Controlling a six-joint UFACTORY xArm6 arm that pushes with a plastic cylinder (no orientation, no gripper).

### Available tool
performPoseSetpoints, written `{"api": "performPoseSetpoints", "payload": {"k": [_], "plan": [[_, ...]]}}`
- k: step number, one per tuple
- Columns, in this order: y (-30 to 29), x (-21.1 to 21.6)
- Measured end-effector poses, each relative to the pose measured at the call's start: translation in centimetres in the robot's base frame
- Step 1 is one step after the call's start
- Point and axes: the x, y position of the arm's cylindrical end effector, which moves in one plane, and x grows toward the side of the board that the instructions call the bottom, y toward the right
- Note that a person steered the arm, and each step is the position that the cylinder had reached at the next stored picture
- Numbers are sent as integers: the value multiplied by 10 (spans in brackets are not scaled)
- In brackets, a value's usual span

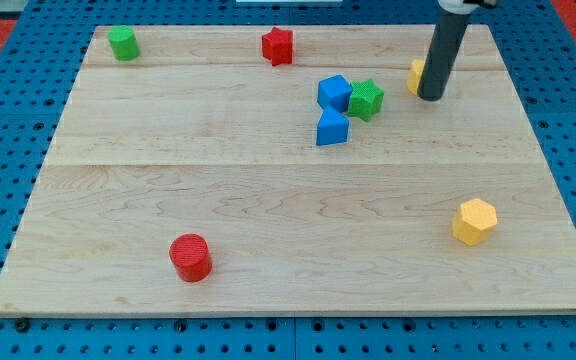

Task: Slide the green star and blue triangle towards center

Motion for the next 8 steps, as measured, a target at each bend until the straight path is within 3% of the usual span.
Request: {"api": "performPoseSetpoints", "payload": {"k": [2,3,4,6,8], "plan": [[8,-63],[14,-70],[14,-70],[20,-8],[19,-3]]}}
